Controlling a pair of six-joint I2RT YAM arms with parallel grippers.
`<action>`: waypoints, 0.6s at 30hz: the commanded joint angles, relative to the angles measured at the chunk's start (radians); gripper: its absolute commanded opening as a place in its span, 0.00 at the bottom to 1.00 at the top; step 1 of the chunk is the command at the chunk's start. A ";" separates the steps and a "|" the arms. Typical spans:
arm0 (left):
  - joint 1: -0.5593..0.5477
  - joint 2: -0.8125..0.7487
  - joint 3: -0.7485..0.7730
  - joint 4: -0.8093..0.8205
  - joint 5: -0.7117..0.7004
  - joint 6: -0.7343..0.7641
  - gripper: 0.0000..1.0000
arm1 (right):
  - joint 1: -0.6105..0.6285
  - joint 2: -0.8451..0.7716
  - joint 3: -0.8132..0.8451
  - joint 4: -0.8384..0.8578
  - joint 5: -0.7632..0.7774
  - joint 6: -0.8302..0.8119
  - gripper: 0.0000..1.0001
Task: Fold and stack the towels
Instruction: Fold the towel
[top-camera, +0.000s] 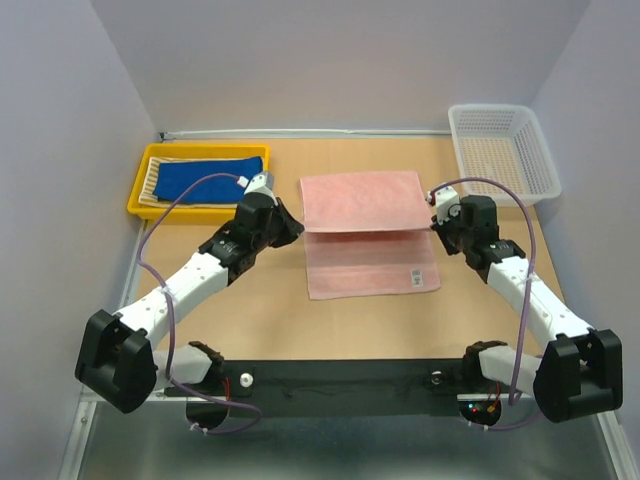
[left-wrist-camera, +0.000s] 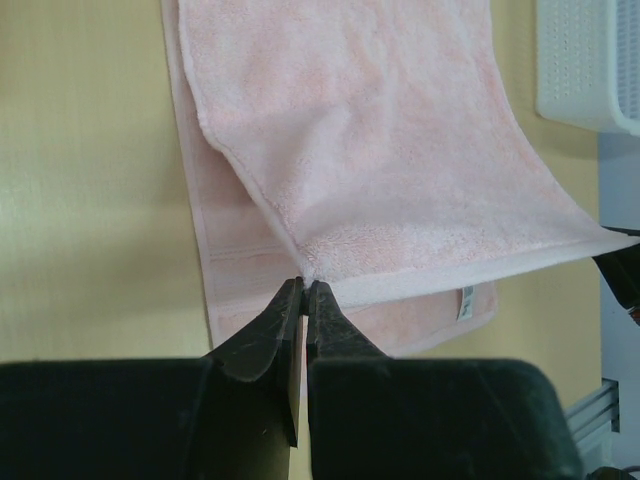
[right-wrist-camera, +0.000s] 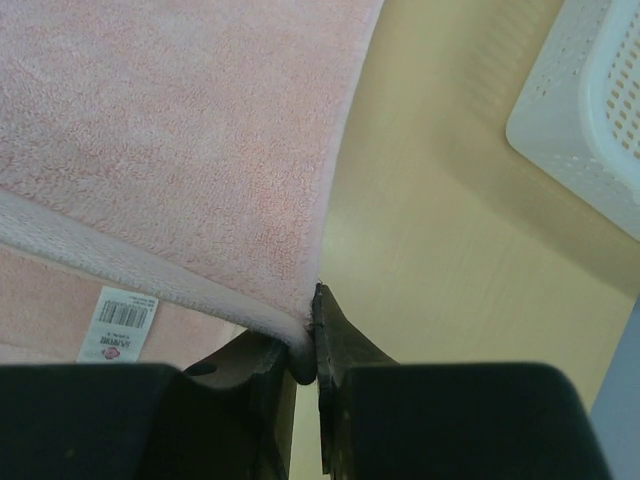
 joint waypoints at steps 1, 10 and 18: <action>-0.034 -0.042 -0.039 -0.041 -0.087 -0.017 0.00 | -0.018 -0.038 0.008 -0.097 0.059 -0.058 0.15; -0.145 -0.055 -0.197 -0.035 -0.124 -0.124 0.00 | -0.007 -0.055 -0.009 -0.239 -0.050 -0.124 0.17; -0.192 -0.035 -0.254 -0.026 -0.125 -0.147 0.23 | 0.013 -0.025 0.053 -0.416 -0.113 -0.122 0.59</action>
